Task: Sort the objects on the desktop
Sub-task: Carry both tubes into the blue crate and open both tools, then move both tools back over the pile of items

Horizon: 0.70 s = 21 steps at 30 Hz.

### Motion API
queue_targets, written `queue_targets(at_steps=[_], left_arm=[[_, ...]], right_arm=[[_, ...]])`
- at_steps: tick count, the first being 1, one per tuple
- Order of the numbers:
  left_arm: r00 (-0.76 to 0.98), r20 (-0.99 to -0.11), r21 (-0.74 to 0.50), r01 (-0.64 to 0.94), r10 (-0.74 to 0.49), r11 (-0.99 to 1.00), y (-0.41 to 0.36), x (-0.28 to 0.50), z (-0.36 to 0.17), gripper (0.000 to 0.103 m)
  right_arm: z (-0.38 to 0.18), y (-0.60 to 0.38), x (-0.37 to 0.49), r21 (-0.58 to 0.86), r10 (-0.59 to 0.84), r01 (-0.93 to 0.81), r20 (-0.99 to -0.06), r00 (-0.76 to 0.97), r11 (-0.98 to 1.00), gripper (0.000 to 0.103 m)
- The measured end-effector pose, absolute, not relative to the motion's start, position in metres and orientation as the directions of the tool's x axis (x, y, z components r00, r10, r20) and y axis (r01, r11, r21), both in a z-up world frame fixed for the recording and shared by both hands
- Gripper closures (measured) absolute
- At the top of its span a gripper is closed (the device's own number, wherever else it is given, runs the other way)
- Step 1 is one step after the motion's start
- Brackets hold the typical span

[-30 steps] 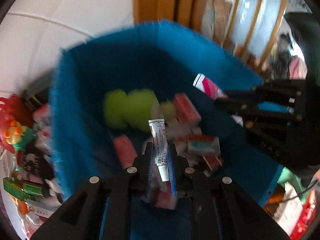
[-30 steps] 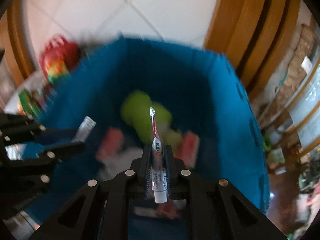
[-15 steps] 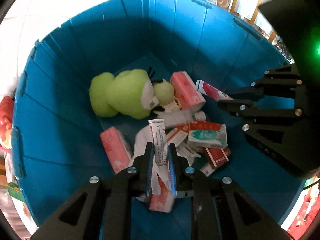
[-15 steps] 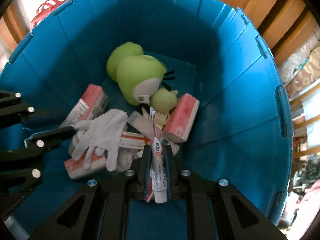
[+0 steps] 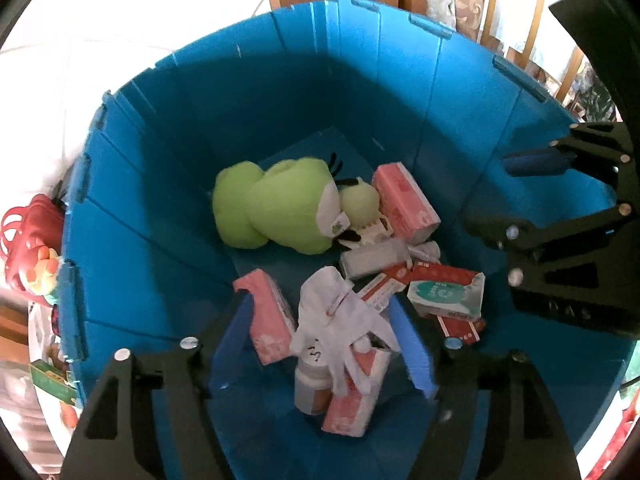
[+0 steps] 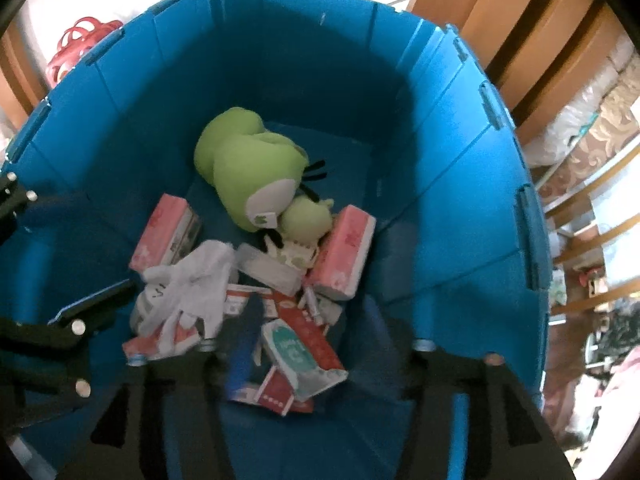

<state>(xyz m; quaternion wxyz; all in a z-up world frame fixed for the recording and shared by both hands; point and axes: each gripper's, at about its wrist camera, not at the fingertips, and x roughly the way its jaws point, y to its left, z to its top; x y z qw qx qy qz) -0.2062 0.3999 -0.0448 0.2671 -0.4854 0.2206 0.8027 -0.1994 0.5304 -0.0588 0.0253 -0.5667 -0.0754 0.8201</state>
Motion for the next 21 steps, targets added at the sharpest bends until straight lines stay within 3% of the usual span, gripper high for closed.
queue_targets(at_steps=[1, 3, 5, 12, 21], left_arm=[[-0.393, -0.893, 0.099, -0.642, 0.217, -0.760, 0.399, -0.205, -0.042, 0.033], [-0.414, -0.881, 0.101, -0.636, 0.228, -0.765, 0.393, -0.201, -0.035, 0.033], [-0.443, -0.861, 0.098, -0.627, 0.250, -0.773, 0.383, -0.196, -0.023, 0.033], [-0.619, -0.721, 0.099, -0.536, 0.310, -0.838, 0.305, -0.177, 0.028, 0.023], [-0.751, -0.635, 0.047, -0.273, 0.183, -0.961, 0.130, -0.185, 0.024, 0.023]], right_arm=[[-0.057, 0.531, -0.198, -0.155, 0.131, 0.039, -0.923, -0.362, -0.987, 0.032], [-0.051, 0.532, -0.195, -0.148, 0.127, 0.028, -0.919, -0.374, -0.989, 0.008], [-0.043, 0.533, -0.192, -0.129, 0.111, 0.020, -0.914, -0.391, -0.991, 0.000], [-0.009, 0.511, -0.177, -0.115, 0.098, 0.003, -0.860, -0.501, -0.993, 0.000], [0.057, 0.397, -0.143, -0.028, -0.017, 0.050, -0.688, -0.726, -0.998, 0.000]])
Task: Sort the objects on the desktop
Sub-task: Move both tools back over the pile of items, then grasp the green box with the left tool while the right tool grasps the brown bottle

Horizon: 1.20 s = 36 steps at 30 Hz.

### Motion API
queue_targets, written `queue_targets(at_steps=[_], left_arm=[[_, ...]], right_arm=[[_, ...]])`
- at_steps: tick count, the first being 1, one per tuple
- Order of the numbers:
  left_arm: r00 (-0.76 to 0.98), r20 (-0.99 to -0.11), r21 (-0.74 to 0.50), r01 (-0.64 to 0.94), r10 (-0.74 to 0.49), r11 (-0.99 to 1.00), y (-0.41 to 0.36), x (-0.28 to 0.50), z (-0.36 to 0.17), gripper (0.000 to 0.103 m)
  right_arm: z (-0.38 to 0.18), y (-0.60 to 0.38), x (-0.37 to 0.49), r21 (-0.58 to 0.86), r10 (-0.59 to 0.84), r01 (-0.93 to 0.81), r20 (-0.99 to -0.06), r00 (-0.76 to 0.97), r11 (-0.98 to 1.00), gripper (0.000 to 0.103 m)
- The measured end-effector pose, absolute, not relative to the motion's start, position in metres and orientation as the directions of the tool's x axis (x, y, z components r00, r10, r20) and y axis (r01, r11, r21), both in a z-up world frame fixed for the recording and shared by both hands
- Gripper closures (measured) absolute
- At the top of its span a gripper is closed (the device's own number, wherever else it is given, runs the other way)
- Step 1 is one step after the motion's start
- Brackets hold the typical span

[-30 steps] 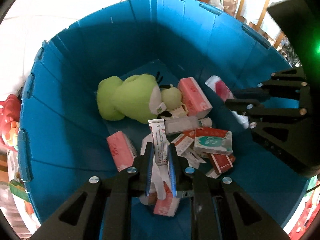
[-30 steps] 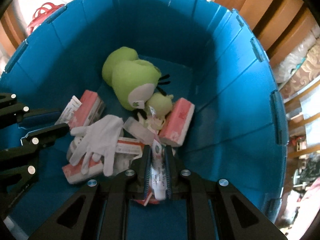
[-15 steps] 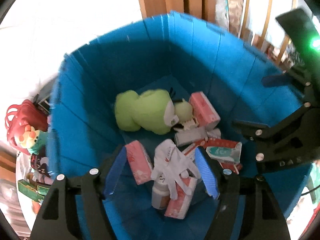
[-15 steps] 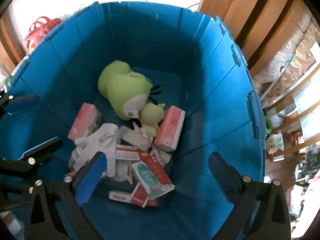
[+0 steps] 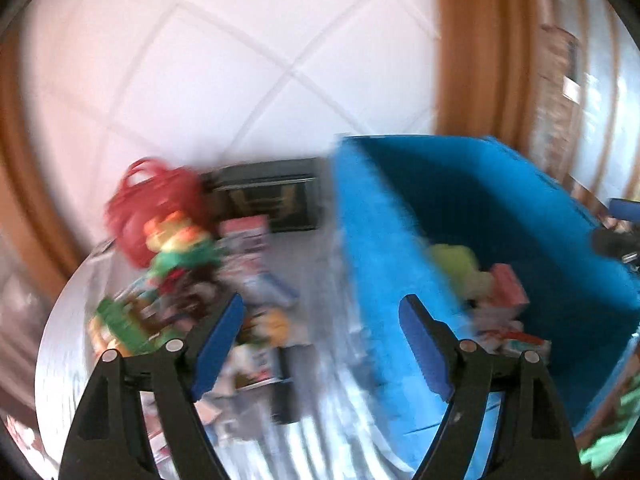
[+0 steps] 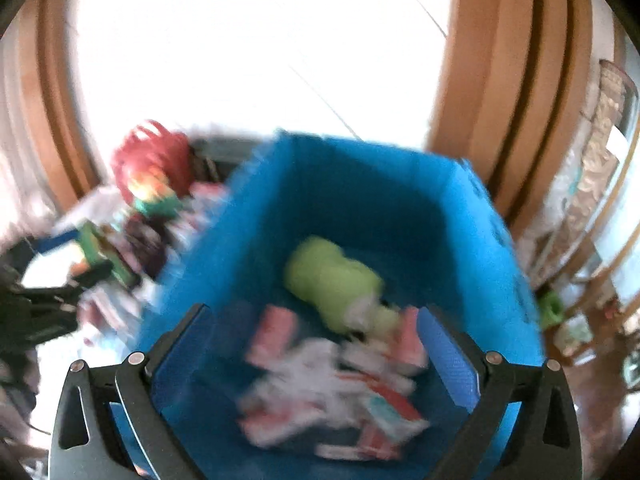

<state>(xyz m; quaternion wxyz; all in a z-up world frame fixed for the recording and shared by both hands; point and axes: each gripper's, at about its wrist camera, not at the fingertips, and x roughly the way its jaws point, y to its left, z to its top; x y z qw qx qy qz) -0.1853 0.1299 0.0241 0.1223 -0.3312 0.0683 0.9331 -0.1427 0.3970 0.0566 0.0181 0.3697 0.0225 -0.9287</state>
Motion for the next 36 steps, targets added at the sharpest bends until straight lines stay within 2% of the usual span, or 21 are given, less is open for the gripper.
queue_targets(at_steps=[7, 13, 20, 28, 32, 36], left_arm=[[-0.737, -0.675, 0.067, -0.074, 0.010, -0.995, -0.007, -0.200, -0.026, 0.023], [-0.655, -0.751, 0.053, 0.067, -0.083, -0.996, -0.094, -0.212, -0.080, 0.023], [-0.585, -0.799, 0.032, 0.186, -0.137, -0.982, -0.143, -0.228, -0.125, 0.023], [-0.569, -0.812, -0.039, 0.272, -0.128, -0.962, -0.161, -0.270, -0.147, 0.023], [-0.582, -0.805, -0.076, 0.296, -0.116, -0.952, -0.158, -0.297, -0.154, 0.023], [-0.577, -0.808, -0.068, 0.294, -0.120, -0.953, -0.149, -0.329, -0.162, 0.023]], right_arm=[[0.052, 0.269, -0.147, 0.129, -0.227, 0.188, -0.623, -0.749, -0.974, 0.000], [-0.014, 0.175, -0.200, 0.211, -0.333, 0.260, -0.674, -0.660, -0.942, 0.000], [-0.107, 0.109, -0.268, 0.073, -0.231, 0.274, -0.761, -0.606, -0.959, 0.000], [-0.175, 0.050, -0.313, 0.020, -0.253, 0.415, -0.818, -0.516, -0.910, 0.001], [-0.193, 0.029, -0.339, 0.018, -0.266, 0.460, -0.834, -0.482, -0.888, 0.031], [-0.219, 0.016, -0.361, 0.052, -0.287, 0.496, -0.866, -0.410, -0.867, 0.035]])
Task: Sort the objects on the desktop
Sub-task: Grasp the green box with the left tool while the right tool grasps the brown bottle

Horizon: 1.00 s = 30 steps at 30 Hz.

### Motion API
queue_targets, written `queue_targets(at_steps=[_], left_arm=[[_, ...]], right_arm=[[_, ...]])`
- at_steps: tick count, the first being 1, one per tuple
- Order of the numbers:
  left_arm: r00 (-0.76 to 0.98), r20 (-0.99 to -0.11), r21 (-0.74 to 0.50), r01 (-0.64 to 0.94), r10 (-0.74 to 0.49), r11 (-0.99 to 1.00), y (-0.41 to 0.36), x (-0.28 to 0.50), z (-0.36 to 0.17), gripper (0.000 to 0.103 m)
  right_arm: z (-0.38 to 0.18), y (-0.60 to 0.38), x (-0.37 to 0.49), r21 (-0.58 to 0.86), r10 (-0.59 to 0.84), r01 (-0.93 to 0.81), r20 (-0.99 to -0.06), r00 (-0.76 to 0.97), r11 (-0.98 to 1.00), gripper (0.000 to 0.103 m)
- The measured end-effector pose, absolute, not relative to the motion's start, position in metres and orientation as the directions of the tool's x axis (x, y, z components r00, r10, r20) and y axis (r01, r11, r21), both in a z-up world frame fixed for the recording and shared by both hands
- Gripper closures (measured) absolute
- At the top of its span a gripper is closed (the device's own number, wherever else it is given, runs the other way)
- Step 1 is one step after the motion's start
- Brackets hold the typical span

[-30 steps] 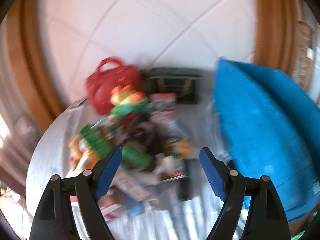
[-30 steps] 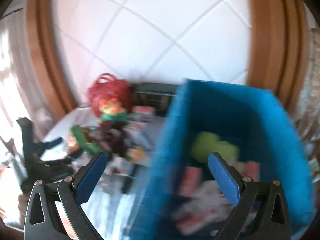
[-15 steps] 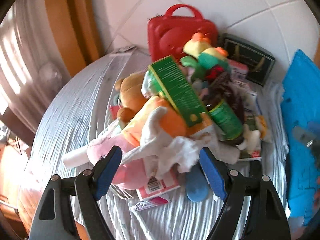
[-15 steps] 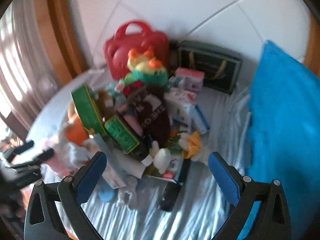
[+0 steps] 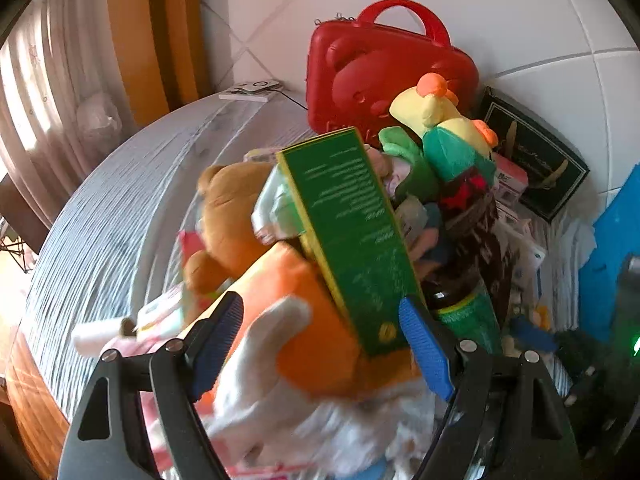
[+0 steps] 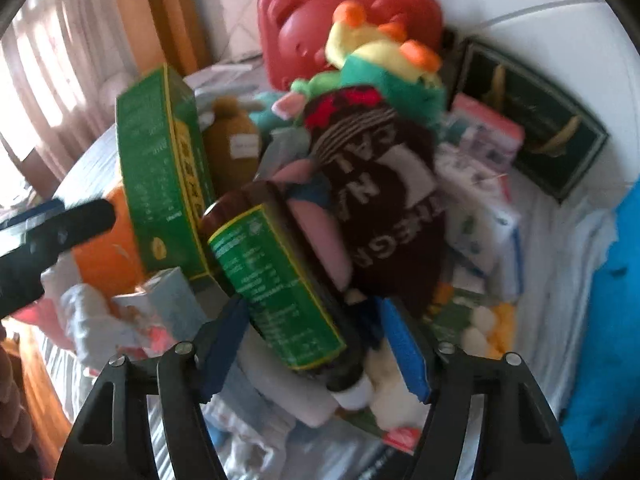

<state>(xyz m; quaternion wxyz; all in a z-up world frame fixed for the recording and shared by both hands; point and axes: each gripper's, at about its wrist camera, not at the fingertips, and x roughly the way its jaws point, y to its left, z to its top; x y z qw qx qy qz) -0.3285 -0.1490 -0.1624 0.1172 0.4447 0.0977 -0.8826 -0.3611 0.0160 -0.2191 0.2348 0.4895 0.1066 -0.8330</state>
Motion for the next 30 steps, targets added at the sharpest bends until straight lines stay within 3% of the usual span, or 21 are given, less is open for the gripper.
queue_targets(at_steps=[3, 7, 11, 13, 15, 23, 30], left_arm=[[-0.564, -0.818, -0.066, 0.284, -0.111, -0.957, -0.142, -0.349, -0.170, 0.023], [-0.547, -0.831, -0.052, 0.265, -0.106, -0.963, -0.130, -0.373, -0.179, 0.023], [-0.519, -0.848, -0.026, 0.250, -0.111, -0.968, -0.120, -0.390, -0.193, 0.023], [-0.520, -0.847, -0.014, 0.236, -0.114, -0.972, -0.119, -0.392, -0.198, 0.040], [-0.532, -0.839, -0.014, 0.230, -0.113, -0.973, -0.119, -0.388, -0.197, 0.043], [-0.603, -0.792, -0.019, 0.179, -0.094, -0.984, -0.109, -0.361, -0.168, 0.046], [-0.711, -0.701, -0.025, 0.112, -0.063, -0.993, -0.098, -0.322, -0.116, 0.047]], right_arm=[[-0.228, 0.023, -0.373, 0.095, -0.302, 0.459, -0.864, -0.403, -0.883, 0.045], [-0.230, 0.044, -0.390, 0.212, -0.371, 0.401, -0.850, -0.374, -0.891, 0.046], [-0.233, 0.042, -0.394, 0.216, -0.380, 0.408, -0.845, -0.377, -0.887, 0.047], [-0.236, 0.040, -0.400, 0.212, -0.374, 0.407, -0.848, -0.376, -0.889, 0.047], [-0.237, 0.040, -0.404, 0.222, -0.377, 0.394, -0.845, -0.378, -0.892, 0.048], [-0.191, 0.048, -0.395, 0.210, -0.389, 0.387, -0.790, -0.474, -0.898, 0.050], [-0.131, 0.063, -0.363, 0.191, -0.381, 0.359, -0.710, -0.593, -0.914, 0.050]])
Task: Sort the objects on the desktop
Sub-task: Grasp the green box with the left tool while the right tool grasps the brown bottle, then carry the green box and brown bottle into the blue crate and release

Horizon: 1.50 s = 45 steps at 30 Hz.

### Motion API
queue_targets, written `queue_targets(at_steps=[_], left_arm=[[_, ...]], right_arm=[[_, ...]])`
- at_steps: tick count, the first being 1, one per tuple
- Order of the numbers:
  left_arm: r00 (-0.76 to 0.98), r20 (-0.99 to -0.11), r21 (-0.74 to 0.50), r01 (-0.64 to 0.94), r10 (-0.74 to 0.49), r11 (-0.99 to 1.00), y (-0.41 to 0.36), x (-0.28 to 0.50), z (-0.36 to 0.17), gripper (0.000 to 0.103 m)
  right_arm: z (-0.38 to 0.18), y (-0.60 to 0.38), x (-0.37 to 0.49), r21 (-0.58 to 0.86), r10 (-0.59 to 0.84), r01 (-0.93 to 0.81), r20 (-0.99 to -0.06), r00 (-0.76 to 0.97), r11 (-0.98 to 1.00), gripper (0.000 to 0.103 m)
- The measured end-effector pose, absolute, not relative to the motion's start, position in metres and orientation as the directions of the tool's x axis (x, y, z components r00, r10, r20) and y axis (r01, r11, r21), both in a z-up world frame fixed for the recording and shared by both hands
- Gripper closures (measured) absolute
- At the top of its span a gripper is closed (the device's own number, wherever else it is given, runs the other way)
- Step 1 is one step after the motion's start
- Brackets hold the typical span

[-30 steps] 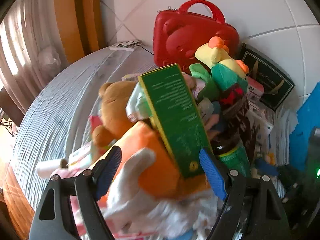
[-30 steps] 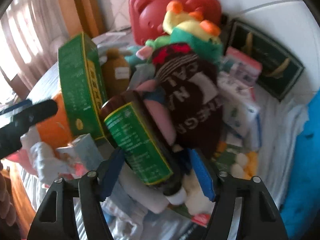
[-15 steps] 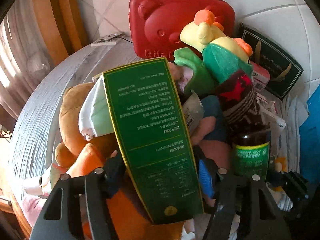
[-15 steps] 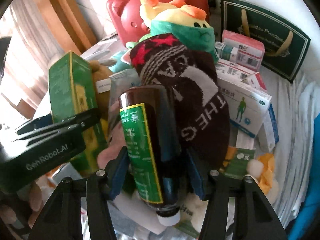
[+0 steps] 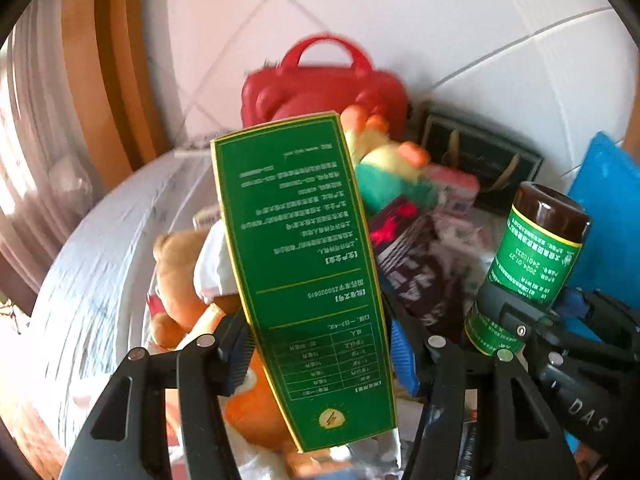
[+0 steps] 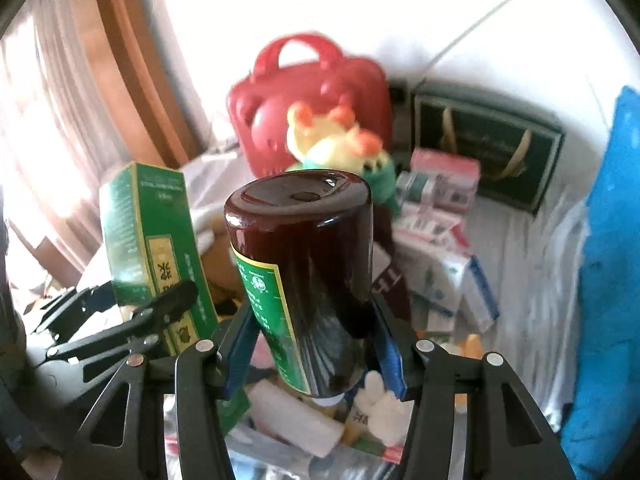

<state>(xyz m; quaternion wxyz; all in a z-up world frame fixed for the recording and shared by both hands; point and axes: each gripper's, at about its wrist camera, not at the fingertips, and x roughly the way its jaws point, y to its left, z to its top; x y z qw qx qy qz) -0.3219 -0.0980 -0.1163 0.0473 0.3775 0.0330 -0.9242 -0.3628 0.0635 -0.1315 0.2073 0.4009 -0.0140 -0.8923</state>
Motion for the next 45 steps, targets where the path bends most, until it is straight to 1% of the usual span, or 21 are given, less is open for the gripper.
queue_targets(at_steps=[5, 11, 13, 21, 25, 27, 31, 35, 38, 41, 43, 45], left_arm=[[-0.778, -0.626, -0.001, 0.069, -0.053, -0.998, -0.086, -0.296, -0.082, 0.047], [-0.823, -0.568, 0.002, -0.023, 0.018, -1.000, -0.065, -0.267, -0.046, 0.047], [-0.837, -0.543, 0.005, -0.071, 0.057, -0.997, -0.051, -0.257, -0.033, 0.049], [-0.858, -0.461, 0.014, -0.262, 0.227, -0.965, 0.015, -0.232, 0.018, 0.050], [-0.865, -0.408, 0.042, -0.337, 0.292, -0.940, 0.060, -0.219, 0.044, 0.050], [-0.856, -0.389, 0.035, -0.383, 0.341, -0.923, 0.085, -0.212, 0.058, 0.050], [-0.821, -0.382, 0.007, -0.462, 0.425, -0.887, 0.141, -0.210, 0.085, 0.050], [-0.751, -0.431, -0.034, -0.541, 0.501, -0.840, 0.197, -0.217, 0.095, 0.050], [-0.668, -0.524, -0.057, -0.592, 0.528, -0.804, 0.245, -0.234, 0.086, 0.050], [-0.575, -0.647, -0.056, -0.619, 0.501, -0.783, 0.298, -0.239, 0.064, 0.050], [-0.498, -0.737, -0.057, -0.628, 0.458, -0.776, 0.326, -0.250, 0.037, 0.050], [-0.431, -0.805, -0.054, -0.630, 0.406, -0.775, 0.348, -0.256, 0.010, 0.050]], right_arm=[[-0.088, 0.077, -0.331, 0.187, -0.374, 0.338, -0.652, -0.660, -0.922, 0.050], [-0.039, 0.103, -0.293, 0.177, -0.320, 0.268, -0.593, -0.739, -0.947, 0.050], [-0.020, 0.117, -0.280, 0.168, -0.284, 0.228, -0.568, -0.772, -0.959, 0.050], [0.054, 0.192, -0.222, 0.155, -0.123, 0.053, -0.486, -0.865, -0.986, 0.050], [0.083, 0.240, -0.202, 0.143, -0.034, -0.039, -0.470, -0.882, -0.989, 0.050], [0.094, 0.268, -0.194, 0.133, 0.012, -0.085, -0.475, -0.880, -0.988, 0.050], [0.109, 0.330, -0.189, 0.108, 0.085, -0.163, -0.517, -0.852, -0.981, 0.050], [0.109, 0.389, -0.195, 0.078, 0.115, -0.199, -0.597, -0.794, -0.977, 0.050], [0.099, 0.431, -0.200, 0.034, 0.136, -0.212, -0.668, -0.731, -0.977, 0.050], [0.067, 0.464, -0.207, 0.020, 0.119, -0.204, -0.757, -0.643, -0.979, 0.050], [0.038, 0.481, -0.216, 0.025, 0.093, -0.197, -0.821, -0.564, -0.980, 0.050], [0.010, 0.500, -0.225, 0.029, 0.067, -0.191, -0.876, -0.478, -0.981, 0.050]])
